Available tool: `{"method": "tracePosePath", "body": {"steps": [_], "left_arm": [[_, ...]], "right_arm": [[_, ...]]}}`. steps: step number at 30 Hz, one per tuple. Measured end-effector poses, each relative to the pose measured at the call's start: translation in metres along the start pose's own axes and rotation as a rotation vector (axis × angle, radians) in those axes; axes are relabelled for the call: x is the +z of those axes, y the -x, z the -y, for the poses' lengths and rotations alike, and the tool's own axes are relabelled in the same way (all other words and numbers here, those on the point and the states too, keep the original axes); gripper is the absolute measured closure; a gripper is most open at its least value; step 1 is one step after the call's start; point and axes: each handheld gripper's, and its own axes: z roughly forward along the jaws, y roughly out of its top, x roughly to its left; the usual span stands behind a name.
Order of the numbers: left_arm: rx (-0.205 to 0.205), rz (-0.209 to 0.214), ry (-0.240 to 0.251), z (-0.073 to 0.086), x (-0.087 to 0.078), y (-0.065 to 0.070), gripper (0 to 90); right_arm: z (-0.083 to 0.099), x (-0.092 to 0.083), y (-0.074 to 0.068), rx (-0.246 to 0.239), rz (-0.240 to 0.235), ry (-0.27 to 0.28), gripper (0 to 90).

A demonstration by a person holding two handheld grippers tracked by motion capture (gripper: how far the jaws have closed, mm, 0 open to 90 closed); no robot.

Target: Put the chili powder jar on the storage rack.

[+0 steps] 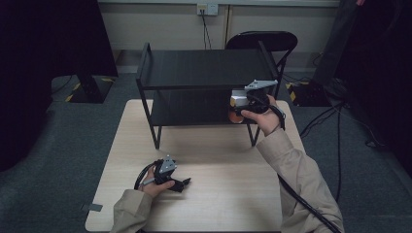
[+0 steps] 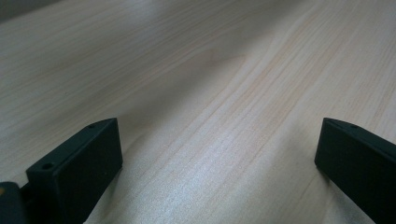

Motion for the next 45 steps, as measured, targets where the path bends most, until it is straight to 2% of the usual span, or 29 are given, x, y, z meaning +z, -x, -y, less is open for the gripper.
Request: {"method": "tracePosePath", "body": {"steps": [16,34,45], "left_arm": [[0.0,0.0,0.0,0.0,0.0,0.0,0.0],[0.0,0.0,0.0,0.0,0.0,0.0,0.0],[0.0,0.0,0.0,0.0,0.0,0.0,0.0]], "right_arm": [[0.006,0.003,-0.007,-0.011,0.039,0.034,30.7],[0.011,0.005,-0.009,-0.019,0.056,0.055,30.2],[0.011,0.006,-0.013,-0.018,0.064,0.061,18.7]]}}
